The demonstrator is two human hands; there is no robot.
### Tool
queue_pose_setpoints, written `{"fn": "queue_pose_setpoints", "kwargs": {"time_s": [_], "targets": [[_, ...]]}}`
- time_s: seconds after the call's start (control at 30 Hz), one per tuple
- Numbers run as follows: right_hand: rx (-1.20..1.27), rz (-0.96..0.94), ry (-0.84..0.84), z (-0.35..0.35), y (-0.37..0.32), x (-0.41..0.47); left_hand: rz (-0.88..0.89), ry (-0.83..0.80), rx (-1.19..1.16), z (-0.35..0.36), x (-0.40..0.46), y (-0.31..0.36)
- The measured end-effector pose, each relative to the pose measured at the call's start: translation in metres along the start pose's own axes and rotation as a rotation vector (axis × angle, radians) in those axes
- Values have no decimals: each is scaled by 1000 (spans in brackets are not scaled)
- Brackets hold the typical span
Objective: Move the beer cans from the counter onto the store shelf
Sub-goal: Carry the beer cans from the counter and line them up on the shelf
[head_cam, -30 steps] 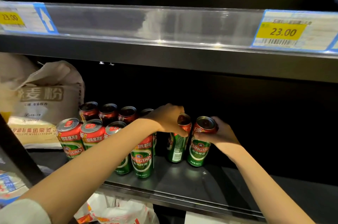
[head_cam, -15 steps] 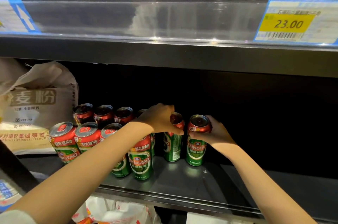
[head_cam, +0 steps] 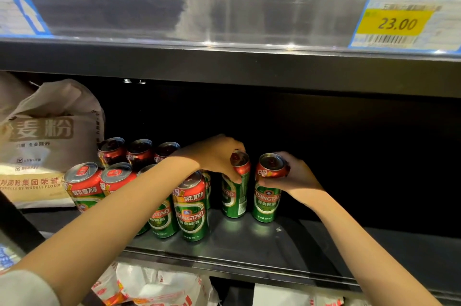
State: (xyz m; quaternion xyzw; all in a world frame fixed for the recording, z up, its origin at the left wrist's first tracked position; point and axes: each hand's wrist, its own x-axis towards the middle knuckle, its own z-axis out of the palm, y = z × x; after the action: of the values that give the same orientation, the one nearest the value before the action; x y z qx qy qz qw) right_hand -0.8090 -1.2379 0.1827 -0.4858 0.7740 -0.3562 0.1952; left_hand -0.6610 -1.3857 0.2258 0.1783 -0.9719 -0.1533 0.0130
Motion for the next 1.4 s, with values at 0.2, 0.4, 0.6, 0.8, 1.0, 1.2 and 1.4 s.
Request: {"fn": "queue_pose_setpoints", "kwargs": {"time_s": [0.2, 0.4, 0.6, 0.8, 1.0, 1.2, 1.4], "targets": [[-27, 9, 44, 8, -6, 5, -58, 136, 198, 4, -2, 3], [-10, -16, 38, 16, -13, 7, -75, 245, 341, 6, -9, 3], [-6, -34, -87, 12, -15, 9, -89, 127, 305, 5, -7, -3], [94, -84, -56, 13, -8, 0, -25, -5, 54, -5, -9, -8], [54, -112, -33, 15, -11, 2, -23, 128, 85, -1, -9, -11], [-15, -97, -84, 12, -8, 5, -55, 145, 111, 6, -9, -13], [16, -52, -136, 14, -8, 6, -93, 63, 114, 5, -12, -13]]}}
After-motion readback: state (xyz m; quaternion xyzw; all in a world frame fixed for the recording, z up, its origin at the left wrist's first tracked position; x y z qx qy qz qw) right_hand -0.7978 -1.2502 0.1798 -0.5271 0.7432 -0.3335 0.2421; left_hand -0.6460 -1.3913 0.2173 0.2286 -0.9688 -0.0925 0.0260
